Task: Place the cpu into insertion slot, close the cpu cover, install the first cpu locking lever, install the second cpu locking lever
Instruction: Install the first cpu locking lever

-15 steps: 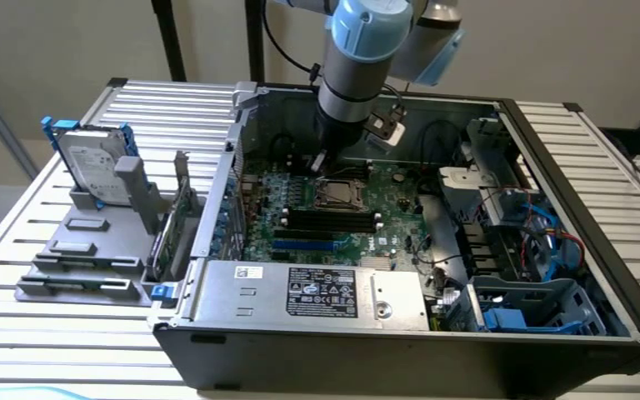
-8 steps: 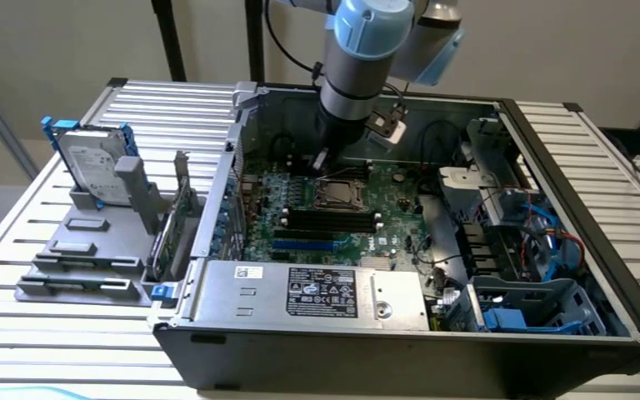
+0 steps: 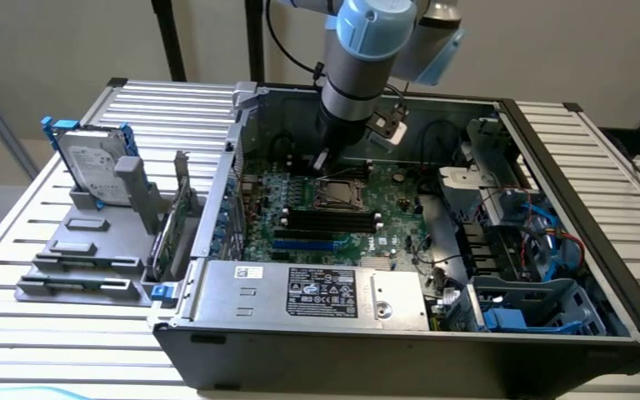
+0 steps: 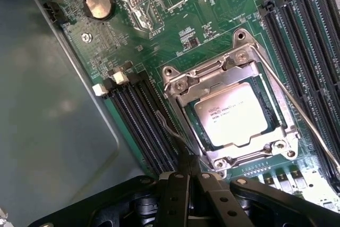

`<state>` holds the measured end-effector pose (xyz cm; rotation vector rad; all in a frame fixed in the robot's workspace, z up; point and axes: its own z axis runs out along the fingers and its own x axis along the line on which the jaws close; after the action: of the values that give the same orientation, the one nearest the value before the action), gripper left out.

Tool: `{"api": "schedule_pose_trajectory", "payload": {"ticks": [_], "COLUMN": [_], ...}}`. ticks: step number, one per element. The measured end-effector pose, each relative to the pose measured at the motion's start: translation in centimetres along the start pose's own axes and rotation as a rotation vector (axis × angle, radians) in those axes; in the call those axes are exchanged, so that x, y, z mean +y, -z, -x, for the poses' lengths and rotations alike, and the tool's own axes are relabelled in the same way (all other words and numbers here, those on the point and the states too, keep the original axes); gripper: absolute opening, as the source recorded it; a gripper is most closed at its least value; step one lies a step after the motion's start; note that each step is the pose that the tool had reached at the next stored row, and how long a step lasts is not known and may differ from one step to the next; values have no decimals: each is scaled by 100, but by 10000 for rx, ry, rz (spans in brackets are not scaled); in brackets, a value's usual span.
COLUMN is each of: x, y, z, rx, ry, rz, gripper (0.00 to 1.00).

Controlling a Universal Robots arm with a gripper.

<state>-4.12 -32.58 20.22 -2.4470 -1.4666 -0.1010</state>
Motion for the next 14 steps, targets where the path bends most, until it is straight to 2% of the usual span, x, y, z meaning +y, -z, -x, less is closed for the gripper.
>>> {"api": "schedule_pose_trajectory", "payload": {"ticks": [14], "x": [17], "y": [3], "z": [4], "rx": [-5], "ry": [-1], "rz": [0], "gripper": [11]}}
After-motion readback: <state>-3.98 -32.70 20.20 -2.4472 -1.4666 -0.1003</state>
